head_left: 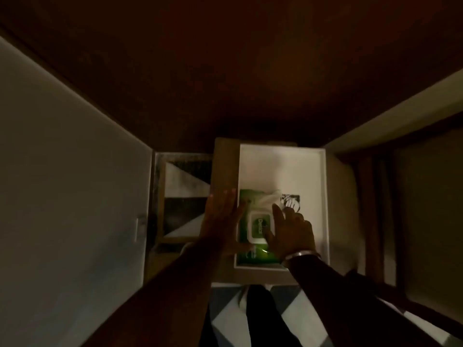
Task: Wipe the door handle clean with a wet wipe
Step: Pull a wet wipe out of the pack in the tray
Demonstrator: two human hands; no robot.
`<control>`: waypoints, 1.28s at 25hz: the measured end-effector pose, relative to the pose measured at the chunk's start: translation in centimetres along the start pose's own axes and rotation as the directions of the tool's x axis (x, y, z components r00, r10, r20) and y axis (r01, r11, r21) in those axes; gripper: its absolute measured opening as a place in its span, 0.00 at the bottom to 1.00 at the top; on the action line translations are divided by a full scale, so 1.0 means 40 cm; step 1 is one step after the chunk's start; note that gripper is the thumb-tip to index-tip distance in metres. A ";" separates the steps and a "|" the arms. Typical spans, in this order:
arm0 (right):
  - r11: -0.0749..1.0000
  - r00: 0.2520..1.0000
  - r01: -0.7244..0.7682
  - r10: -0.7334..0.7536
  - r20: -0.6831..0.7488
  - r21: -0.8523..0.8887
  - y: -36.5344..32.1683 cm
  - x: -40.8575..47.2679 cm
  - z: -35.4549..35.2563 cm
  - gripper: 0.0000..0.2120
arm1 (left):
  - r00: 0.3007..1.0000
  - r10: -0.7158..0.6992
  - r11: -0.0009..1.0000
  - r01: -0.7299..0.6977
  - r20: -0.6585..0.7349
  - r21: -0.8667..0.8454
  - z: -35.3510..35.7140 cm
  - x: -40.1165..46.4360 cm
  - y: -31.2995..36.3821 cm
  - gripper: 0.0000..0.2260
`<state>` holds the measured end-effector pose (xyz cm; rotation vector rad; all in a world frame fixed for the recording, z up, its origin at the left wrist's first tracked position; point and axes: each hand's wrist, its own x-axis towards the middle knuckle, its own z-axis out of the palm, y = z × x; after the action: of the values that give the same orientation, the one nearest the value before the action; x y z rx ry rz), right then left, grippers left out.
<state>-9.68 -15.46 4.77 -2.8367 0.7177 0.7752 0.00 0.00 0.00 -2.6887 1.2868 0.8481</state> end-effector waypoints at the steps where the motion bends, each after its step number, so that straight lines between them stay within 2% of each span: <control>1: 1.000 1.000 0.003 -0.004 0.031 0.021 -0.006 0.018 0.020 0.31 | 1.000 0.024 1.000 -0.024 0.006 0.013 0.012 0.008 0.000 0.55; 4: 0.971 0.992 -0.103 0.085 0.091 0.217 -0.026 0.047 0.039 0.29 | 0.999 0.035 0.998 -0.035 -0.007 0.056 0.015 0.025 -0.011 0.55; 8: 0.896 0.972 -0.235 0.207 0.114 0.376 -0.062 0.052 0.060 0.38 | 0.999 0.032 0.998 -0.032 -0.004 0.048 0.030 0.021 -0.013 0.56; 13: 0.853 0.944 -0.329 0.309 0.116 0.405 -0.096 0.058 0.061 0.42 | 1.000 0.016 0.999 -0.017 0.003 0.046 0.019 0.023 -0.007 0.56; 18: 0.809 0.924 -0.375 0.365 0.113 0.454 -0.085 0.058 0.062 0.27 | 1.000 0.024 0.999 -0.024 -0.001 0.048 0.017 0.021 -0.002 0.57; 22: 0.855 0.950 -0.311 0.291 0.113 0.415 -0.075 0.050 0.073 0.39 | 1.000 0.025 0.998 -0.025 -0.008 0.061 0.020 0.021 -0.003 0.57; 24: 0.840 0.940 -0.341 0.319 0.126 0.421 -0.094 0.050 0.075 0.39 | 1.000 0.023 0.997 -0.022 -0.012 0.070 0.025 0.017 -0.002 0.56; 28: 0.856 0.943 -0.329 0.322 0.087 0.399 -0.116 0.049 0.055 0.30 | 1.000 0.016 0.998 -0.015 -0.023 0.057 0.027 0.018 0.001 0.55; 30: 0.810 0.957 -0.261 0.289 0.030 0.526 -0.086 0.024 0.050 0.20 | 0.999 0.021 0.999 -0.020 -0.038 0.045 0.027 0.021 0.002 0.56; 32: 0.704 0.963 -0.216 0.268 0.029 0.676 -0.029 -0.013 0.052 0.14 | 0.999 0.029 0.998 -0.026 -0.044 0.057 0.023 0.020 0.003 0.57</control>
<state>-10.48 -13.76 3.23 -2.1265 1.1289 0.3223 -0.11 -0.41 -1.17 -2.6666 1.3389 0.7468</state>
